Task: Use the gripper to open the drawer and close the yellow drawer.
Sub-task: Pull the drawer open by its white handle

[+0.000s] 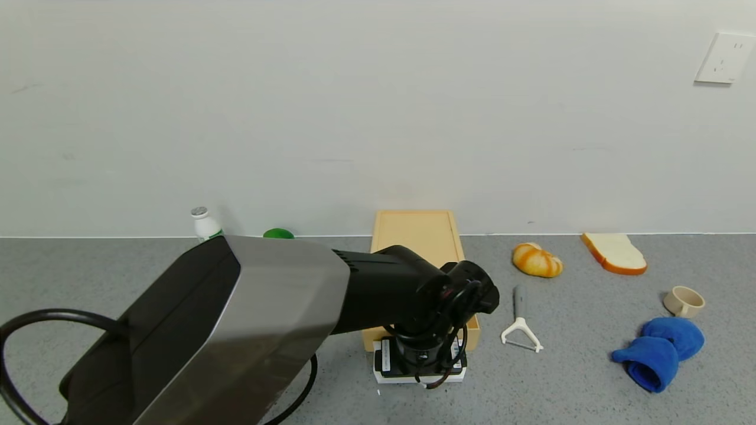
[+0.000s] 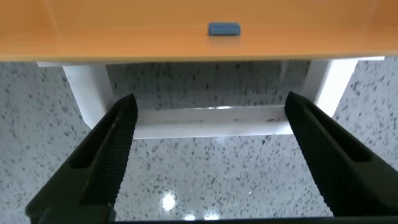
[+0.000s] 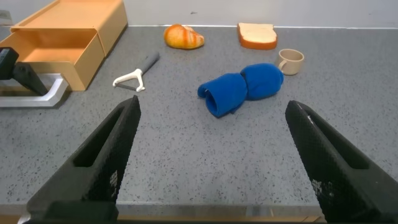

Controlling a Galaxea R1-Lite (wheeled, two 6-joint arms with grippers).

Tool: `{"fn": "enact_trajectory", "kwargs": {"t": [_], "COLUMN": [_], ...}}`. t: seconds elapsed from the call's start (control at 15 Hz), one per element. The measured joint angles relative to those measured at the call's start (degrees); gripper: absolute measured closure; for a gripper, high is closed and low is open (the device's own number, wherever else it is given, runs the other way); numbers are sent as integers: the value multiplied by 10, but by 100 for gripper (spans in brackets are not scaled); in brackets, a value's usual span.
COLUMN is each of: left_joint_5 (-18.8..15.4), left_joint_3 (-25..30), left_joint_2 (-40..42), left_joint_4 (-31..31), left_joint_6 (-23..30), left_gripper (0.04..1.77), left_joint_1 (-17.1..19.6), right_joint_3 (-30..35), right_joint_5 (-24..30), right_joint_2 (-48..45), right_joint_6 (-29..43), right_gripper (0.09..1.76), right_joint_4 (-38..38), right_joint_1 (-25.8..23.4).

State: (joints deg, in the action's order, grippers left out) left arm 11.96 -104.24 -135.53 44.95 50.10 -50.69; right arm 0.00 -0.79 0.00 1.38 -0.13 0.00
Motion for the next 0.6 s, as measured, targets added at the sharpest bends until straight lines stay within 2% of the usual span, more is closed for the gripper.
{"fn": "enact_trajectory", "kwargs": {"t": [0.6], "left_joint_5": [3], "left_joint_3": [21], "left_joint_2": [20], "left_joint_4": [3], "left_joint_6": [11], "left_gripper": [9], "left_joint_1": [-10], "right_joint_3": [0], "right_joint_5": [0], "right_joint_2": [0], "right_joint_6": [0], "right_gripper": [14], "right_joint_4": [0], "right_joint_1": [0]}}
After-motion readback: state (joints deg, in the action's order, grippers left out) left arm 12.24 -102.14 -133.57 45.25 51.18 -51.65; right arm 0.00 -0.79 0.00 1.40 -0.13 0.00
